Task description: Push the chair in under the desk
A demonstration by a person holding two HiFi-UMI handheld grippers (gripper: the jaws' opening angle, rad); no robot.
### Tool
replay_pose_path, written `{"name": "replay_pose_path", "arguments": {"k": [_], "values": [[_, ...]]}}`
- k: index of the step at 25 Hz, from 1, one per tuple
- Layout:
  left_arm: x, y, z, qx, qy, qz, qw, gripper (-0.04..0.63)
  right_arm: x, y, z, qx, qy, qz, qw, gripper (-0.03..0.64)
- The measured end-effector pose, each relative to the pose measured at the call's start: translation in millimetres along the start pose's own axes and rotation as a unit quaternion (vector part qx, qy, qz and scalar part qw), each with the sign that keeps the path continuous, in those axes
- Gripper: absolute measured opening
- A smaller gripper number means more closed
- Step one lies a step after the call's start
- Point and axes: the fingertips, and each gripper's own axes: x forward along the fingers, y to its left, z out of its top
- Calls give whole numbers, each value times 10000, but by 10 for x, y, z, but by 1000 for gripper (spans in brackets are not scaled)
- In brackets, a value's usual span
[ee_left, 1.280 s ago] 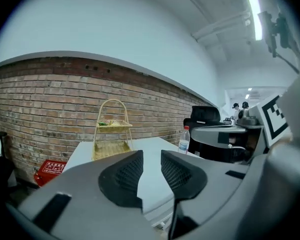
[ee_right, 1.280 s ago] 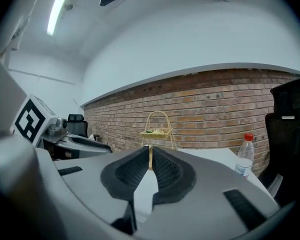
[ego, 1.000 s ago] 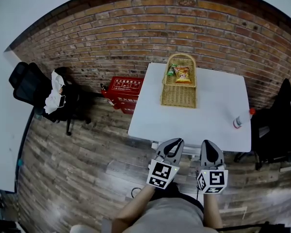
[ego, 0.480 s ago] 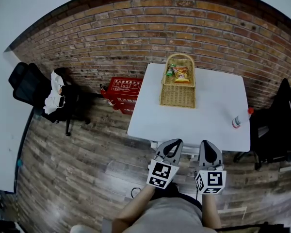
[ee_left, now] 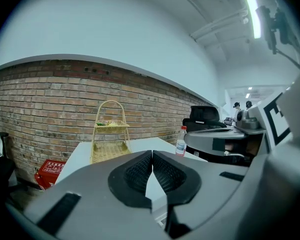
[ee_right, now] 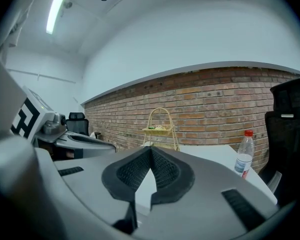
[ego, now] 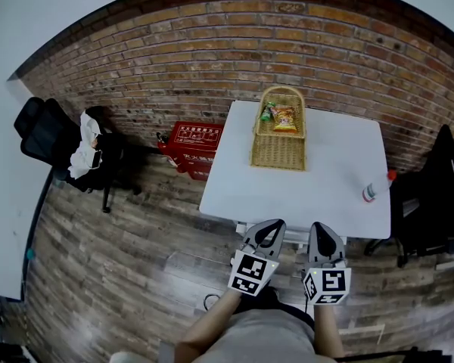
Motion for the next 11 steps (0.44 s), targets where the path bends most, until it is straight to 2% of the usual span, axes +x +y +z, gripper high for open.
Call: {"name": "replay_pose_path", "arguments": {"k": [11], "values": [[9,-9,26,8,6,-81,10000,17,7,22,13,85,70,-14,9999,15]]}}
